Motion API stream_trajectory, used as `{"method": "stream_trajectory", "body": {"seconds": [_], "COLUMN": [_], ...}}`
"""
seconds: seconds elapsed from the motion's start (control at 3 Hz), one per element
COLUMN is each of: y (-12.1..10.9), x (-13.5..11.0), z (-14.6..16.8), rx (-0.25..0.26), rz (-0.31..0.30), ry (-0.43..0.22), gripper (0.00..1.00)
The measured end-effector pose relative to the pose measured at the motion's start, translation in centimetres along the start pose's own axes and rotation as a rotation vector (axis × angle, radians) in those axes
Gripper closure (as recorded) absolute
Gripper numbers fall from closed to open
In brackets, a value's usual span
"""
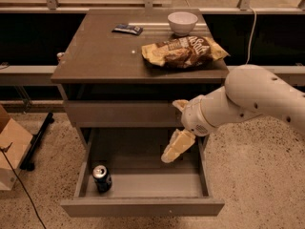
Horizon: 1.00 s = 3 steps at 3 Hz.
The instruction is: Pick pepsi can from middle drawer and place on counter
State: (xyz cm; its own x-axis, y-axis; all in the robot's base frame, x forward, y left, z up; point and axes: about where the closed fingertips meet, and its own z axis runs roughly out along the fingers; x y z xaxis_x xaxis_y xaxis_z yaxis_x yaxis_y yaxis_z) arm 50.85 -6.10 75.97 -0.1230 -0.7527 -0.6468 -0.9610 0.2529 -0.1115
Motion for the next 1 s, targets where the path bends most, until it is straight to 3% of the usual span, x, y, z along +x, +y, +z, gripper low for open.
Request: {"method": "stream_trajectory", "body": {"seconds": [0.33,0.67,1.0], "y": [0.1,0.7,1.5], "x": [0.1,-0.1,0.1], "z": [0.6,3.5,7.4], "rx": [-0.005,-0.010,-0.014], "rz": [0.001,-0.004,0.016], "ry": [0.019,0.025,-0.013], "gripper": [0.00,0.00,0.00]}}
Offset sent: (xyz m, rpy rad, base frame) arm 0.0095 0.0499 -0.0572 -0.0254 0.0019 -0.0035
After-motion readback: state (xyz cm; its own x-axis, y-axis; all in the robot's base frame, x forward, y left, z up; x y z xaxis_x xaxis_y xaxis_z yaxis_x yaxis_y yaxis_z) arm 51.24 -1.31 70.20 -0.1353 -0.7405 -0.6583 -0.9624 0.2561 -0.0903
